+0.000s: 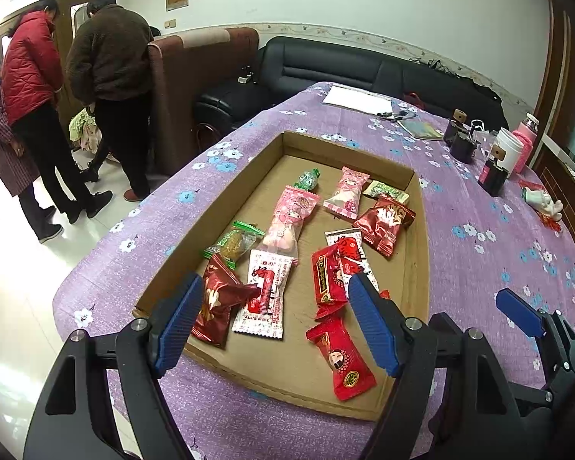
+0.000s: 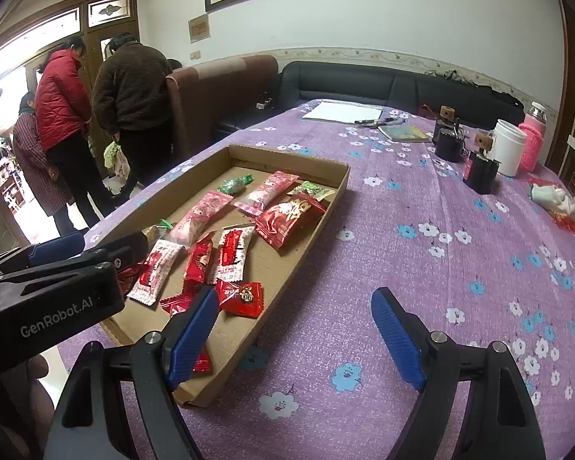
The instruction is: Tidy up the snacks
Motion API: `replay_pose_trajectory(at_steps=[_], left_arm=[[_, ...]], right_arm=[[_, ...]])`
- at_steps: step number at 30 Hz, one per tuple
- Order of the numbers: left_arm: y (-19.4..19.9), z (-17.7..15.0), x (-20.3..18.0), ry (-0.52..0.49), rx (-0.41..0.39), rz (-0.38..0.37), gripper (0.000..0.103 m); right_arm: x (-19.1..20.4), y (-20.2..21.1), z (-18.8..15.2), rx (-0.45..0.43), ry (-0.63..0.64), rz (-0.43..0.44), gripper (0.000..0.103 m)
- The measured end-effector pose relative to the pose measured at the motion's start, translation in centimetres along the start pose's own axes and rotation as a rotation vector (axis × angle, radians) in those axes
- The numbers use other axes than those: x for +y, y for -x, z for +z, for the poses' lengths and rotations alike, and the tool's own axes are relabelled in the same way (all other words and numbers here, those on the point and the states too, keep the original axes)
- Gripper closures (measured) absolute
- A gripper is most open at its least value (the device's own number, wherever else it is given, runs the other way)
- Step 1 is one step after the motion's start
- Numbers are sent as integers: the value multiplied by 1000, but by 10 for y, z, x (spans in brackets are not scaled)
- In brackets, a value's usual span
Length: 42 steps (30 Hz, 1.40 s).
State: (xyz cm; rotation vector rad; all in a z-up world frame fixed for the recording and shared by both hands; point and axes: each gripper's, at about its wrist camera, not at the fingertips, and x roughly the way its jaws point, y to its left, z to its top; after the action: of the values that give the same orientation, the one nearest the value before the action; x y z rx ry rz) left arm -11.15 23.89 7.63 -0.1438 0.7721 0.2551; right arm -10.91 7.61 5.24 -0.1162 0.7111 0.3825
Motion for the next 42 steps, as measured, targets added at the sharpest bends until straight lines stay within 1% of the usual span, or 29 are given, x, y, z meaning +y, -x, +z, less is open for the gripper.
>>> replay_pose_trajectory(at_steps=[12,42], left_arm=[[-3,-3,-2,-3,17,-13,25],[0,-5,-11,-13,21,-24,25]], right_arm=[[0,-1,-3,5,2,-7,20],[-6,-2,-7,11,-4,-32,19]])
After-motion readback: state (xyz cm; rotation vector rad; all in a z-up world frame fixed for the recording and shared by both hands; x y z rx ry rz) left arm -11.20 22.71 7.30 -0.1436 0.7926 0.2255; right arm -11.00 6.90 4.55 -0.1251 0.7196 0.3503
